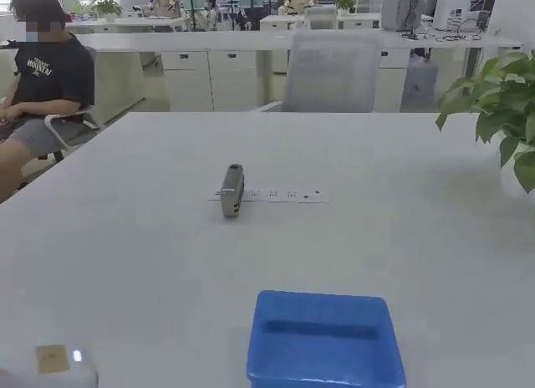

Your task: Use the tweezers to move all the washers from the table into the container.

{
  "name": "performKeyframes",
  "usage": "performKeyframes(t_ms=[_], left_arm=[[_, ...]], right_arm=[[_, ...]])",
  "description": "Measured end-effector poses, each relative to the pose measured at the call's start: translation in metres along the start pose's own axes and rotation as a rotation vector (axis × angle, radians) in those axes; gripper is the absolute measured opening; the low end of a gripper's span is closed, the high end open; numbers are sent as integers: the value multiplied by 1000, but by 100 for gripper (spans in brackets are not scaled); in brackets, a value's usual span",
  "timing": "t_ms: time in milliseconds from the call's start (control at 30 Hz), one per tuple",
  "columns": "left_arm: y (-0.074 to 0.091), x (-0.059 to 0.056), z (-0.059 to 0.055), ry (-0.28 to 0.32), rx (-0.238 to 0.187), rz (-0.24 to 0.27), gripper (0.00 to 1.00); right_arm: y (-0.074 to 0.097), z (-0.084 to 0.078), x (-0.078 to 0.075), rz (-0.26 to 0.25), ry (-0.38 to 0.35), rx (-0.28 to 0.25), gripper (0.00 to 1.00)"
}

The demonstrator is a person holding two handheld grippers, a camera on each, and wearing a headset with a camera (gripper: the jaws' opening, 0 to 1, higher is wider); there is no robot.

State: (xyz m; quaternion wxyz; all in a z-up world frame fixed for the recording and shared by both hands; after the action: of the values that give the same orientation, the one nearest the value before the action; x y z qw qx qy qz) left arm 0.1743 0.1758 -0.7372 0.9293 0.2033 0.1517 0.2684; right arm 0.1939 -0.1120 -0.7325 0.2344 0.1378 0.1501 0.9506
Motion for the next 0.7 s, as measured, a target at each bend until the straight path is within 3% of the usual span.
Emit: performKeyframes(t_ms=[167, 267, 500, 700], left_arm=[[-14, -1, -5, -90, 158, -80, 28], [-21, -1, -7, -126, 215, -117, 24], [-32, 0, -12, -179, 331, -168, 17], [-42, 3, -13, -261, 426, -199, 12]], right_arm=[[-24, -11, 6, 95, 71, 127, 31], [-34, -19, 9, 140, 134, 202, 28], [-48, -27, 12, 186, 172, 263, 23], [-56, -28, 13, 227, 261, 293, 16]])
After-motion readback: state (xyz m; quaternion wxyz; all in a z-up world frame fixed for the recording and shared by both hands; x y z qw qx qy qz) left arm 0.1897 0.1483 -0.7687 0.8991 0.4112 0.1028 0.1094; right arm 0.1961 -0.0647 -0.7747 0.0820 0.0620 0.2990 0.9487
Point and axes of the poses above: the centre of the closed fingertips' face, and the gripper's own axes: y roughly backward along the fingers, x roughly to its left, z roughly out of its top, the point moved 10 cm from there along y, roughly backward along the fingers, and after that the axes turned 15 degrees about -x, right-handed, at the moved point
